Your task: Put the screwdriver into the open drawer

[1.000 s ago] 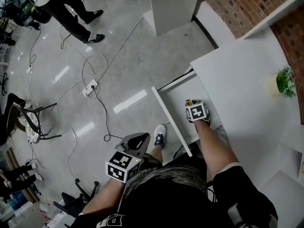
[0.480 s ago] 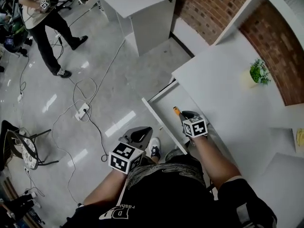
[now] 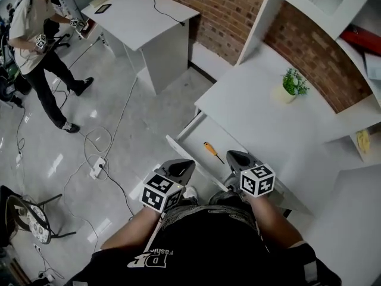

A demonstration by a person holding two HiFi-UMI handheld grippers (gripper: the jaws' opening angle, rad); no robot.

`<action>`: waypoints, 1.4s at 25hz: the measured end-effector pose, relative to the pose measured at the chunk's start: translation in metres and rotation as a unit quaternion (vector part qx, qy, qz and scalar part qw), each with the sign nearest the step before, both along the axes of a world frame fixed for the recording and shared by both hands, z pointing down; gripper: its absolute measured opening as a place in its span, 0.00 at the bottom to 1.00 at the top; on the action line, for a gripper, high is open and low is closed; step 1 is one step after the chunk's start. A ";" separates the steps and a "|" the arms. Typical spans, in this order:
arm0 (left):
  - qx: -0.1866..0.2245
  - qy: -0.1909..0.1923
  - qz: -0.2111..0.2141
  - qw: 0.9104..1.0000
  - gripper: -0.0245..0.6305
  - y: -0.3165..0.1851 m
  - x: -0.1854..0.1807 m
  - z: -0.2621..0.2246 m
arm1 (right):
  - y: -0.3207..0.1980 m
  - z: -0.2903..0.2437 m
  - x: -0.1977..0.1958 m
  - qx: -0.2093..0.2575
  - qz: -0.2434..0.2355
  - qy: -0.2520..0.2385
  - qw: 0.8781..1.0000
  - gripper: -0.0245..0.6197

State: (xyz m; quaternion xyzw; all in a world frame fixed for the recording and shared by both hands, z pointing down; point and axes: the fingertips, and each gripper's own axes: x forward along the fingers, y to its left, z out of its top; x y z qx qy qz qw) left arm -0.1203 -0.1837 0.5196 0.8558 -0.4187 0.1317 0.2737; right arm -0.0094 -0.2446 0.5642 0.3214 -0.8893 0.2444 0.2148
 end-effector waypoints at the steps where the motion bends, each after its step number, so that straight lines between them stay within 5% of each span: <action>1: 0.005 0.001 0.007 1.000 0.07 0.001 0.005 -0.004 | 0.004 -0.011 0.004 0.008 0.007 -0.008 1.000 0.05; 15: 0.042 0.009 0.013 0.999 0.07 0.057 0.071 -0.044 | 0.082 -0.105 0.073 0.071 0.020 -0.080 0.994 0.04; 27: 0.034 0.018 -0.037 0.999 0.07 0.150 0.149 -0.057 | 0.182 -0.103 0.158 0.068 -0.024 -0.074 0.995 0.04; 35: 0.033 -0.006 -0.078 0.996 0.07 0.199 0.160 -0.054 | 0.210 -0.096 0.188 0.063 -0.028 -0.091 0.993 0.04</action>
